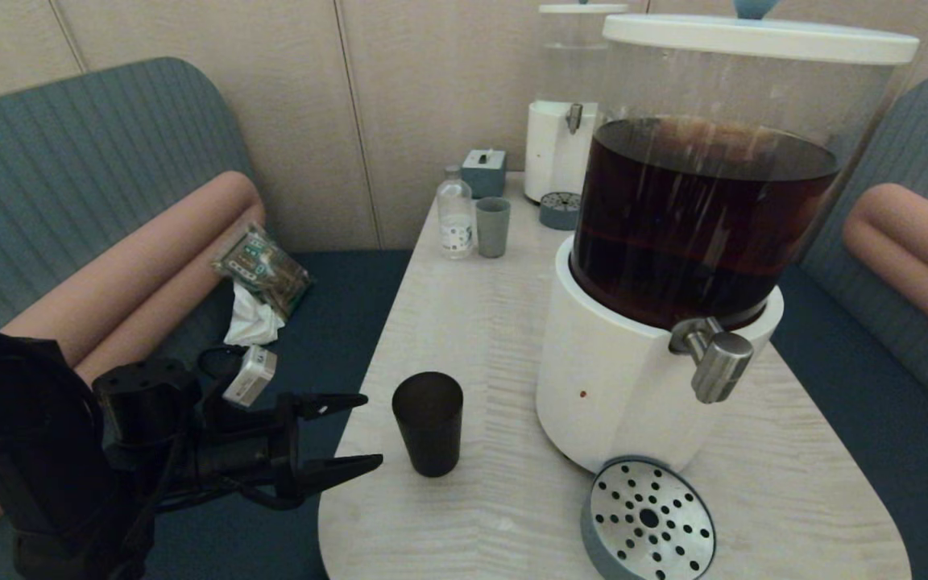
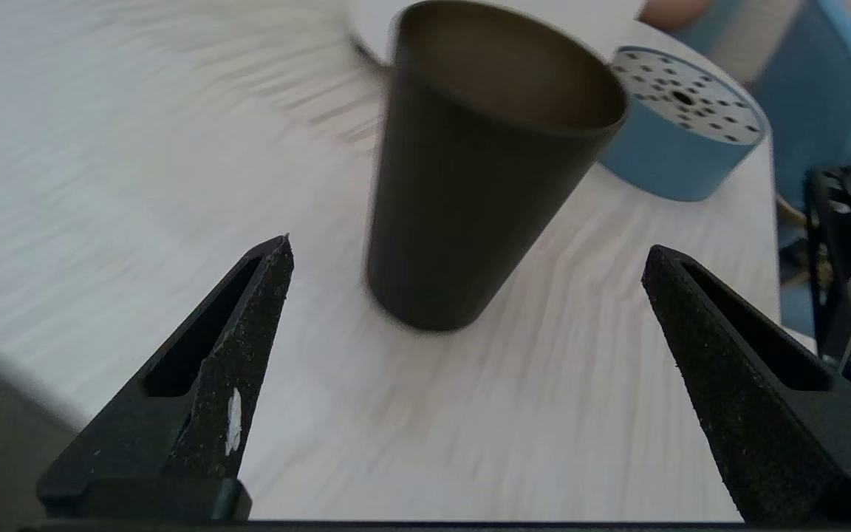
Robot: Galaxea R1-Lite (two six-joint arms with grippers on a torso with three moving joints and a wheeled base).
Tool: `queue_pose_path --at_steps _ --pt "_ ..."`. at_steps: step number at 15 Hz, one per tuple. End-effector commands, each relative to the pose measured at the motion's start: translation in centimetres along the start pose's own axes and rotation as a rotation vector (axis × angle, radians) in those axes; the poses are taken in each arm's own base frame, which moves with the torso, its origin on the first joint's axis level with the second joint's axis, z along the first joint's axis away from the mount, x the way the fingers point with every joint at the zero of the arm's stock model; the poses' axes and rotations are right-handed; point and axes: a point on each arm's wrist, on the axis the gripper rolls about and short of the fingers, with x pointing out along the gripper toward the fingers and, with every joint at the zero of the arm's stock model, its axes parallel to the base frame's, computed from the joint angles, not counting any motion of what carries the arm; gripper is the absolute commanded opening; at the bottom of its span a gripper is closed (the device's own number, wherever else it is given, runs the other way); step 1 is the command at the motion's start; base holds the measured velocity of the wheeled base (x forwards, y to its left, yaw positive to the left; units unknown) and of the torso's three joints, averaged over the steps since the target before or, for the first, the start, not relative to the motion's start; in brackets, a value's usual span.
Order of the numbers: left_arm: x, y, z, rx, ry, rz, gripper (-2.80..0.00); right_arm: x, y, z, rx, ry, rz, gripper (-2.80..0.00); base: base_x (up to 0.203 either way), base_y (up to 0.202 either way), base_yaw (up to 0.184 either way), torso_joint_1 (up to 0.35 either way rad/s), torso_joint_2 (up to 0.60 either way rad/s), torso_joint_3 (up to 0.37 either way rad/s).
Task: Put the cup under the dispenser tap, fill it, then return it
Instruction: Pick up the cup
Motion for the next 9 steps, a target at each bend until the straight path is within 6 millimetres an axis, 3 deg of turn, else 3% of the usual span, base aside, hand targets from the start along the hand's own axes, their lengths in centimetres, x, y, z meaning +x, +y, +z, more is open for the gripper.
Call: queue_pose_path --at_steps 1,9 --pt "1.0 0.1 0.0 0.015 -0.004 -0.033 0.0 0.0 0.0 0.0 -0.001 -0.002 0.001 -2.8 0.0 0.0 0.0 0.0 0.0 0.0" --pt "4.2 0.8 -1.1 0.014 0.005 -0.088 0.0 0.0 0.0 0.0 -0.001 -0.002 0.001 -2.8 0.0 0.0 0.0 0.0 0.0 0.0"
